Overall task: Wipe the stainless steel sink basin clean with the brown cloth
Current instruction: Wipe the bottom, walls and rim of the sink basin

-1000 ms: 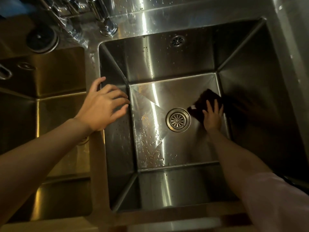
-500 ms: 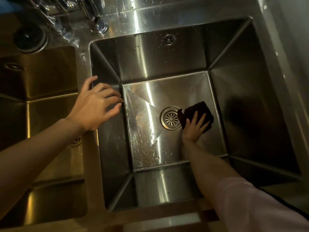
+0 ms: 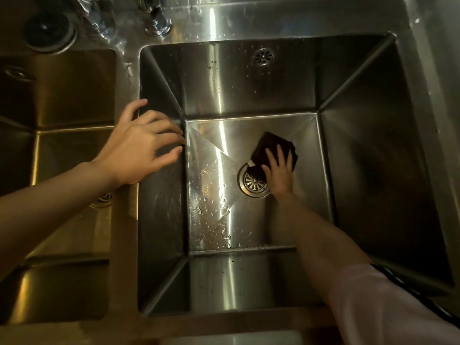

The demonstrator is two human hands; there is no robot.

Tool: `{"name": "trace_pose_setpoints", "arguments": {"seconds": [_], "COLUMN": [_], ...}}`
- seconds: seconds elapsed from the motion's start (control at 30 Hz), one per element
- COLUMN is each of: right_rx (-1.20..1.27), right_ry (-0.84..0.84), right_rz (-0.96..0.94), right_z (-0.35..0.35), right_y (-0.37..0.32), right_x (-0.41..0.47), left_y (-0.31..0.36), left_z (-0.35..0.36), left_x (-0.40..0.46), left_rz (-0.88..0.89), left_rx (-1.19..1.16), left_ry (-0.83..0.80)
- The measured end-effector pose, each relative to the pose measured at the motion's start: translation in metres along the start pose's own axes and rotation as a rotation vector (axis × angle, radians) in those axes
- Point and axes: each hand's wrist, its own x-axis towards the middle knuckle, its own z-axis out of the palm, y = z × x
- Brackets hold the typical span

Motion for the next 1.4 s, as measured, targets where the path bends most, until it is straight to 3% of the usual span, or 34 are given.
{"name": "trace_pose_setpoints", "arguments": {"seconds": [0.3, 0.53, 0.67, 0.9, 1.1, 1.3, 1.4], "right_rx": [-0.052, -0.09, -0.047, -0.032, -0.068, -0.088, -0.053], "right_ry": [-0.106, -0.195, -0.172, -0.172, -0.193, -0.239, -0.193], "right_rz": [-0.415, -0.716, -0.71, -0.589, -0.677, -0.879, -0.861], "right_z": [0.031, 0.034, 0.024, 0.034, 0.051, 0.046, 0.038], "right_y": [-0.076, -0.046, -0.04, -0.103, -0.119, -0.079, -0.07], "right_x": [0.003, -0.006, 0.019, 0.042, 0.012, 0.009, 0.028], "left_y": [-0.001, 0.0, -0.002, -0.004, -0.003, -0.002, -0.002], "left_z": [0.001, 0.002, 0.004, 0.005, 0.004, 0.003, 0.003], "left_x": [0.001, 0.001, 0.0, 0.001, 0.001, 0.002, 0.002], "left_rz": [-0.03, -0.051, -0.058, -0.072, -0.069, -0.073, -0.079], "left_rx": [0.036, 0.053, 0.043, 0.034, 0.049, 0.051, 0.052], "left_ry": [0.009, 0.015, 0.036, 0.044, 0.036, 0.024, 0.03]}}
